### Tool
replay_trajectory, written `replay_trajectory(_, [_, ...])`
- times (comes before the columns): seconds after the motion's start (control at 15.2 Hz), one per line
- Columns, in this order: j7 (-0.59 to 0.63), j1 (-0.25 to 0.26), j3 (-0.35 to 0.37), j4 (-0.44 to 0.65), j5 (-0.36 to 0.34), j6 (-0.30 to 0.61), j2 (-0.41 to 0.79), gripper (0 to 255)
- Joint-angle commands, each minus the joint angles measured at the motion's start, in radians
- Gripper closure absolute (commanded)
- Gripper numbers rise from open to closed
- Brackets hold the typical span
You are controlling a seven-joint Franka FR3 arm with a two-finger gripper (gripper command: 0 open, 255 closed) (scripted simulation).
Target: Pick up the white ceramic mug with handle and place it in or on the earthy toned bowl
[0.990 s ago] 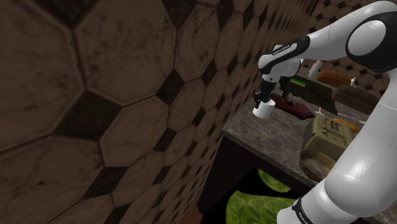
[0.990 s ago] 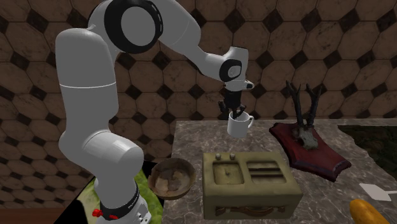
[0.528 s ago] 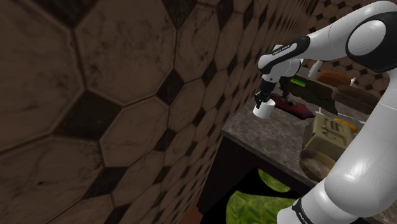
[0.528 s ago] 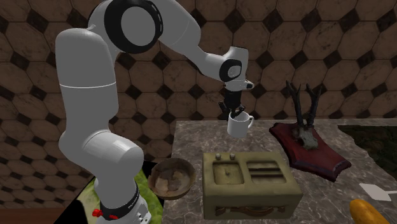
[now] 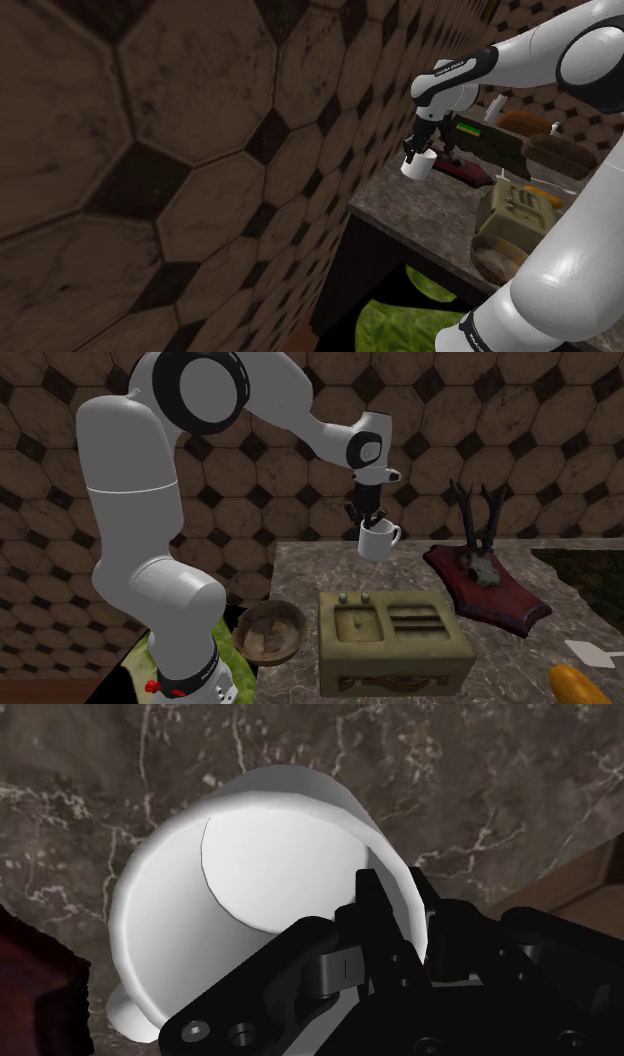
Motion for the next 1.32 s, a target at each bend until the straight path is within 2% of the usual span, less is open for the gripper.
replay_trajectory(0.0, [0.004,0.001,-0.001,0.016,-0.006,-0.025,-0.011,255])
replay_trajectory(1.25, [0.024,0.009,-0.003,0.187,-0.041,-0.267,-0.088,255])
